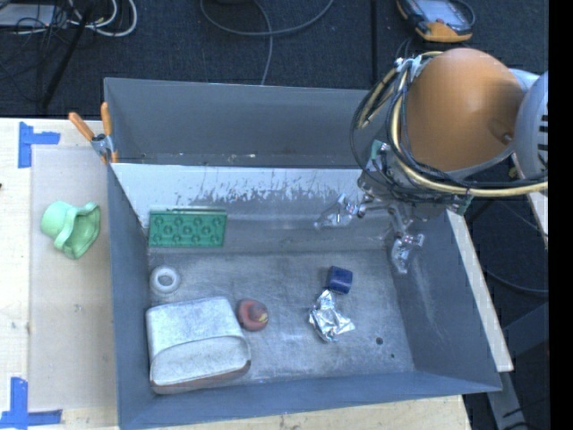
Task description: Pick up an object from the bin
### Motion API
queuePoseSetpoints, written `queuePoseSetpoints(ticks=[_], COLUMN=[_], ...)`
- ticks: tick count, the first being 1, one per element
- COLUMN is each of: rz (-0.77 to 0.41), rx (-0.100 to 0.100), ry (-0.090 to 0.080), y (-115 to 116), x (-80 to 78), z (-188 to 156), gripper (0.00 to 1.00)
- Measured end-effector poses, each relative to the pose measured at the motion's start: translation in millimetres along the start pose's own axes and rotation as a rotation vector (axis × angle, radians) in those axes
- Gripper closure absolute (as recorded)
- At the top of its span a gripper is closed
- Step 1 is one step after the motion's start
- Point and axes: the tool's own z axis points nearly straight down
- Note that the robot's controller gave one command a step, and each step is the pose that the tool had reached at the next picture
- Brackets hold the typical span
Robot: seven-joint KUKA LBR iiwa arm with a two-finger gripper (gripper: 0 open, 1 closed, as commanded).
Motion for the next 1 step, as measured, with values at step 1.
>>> queuePoseSetpoints(ticks=[1], rz=[-0.06], rx=[-0.012], ry=[0.007], y=[78.3], x=[3.9], z=[117.5], gripper=[0.0])
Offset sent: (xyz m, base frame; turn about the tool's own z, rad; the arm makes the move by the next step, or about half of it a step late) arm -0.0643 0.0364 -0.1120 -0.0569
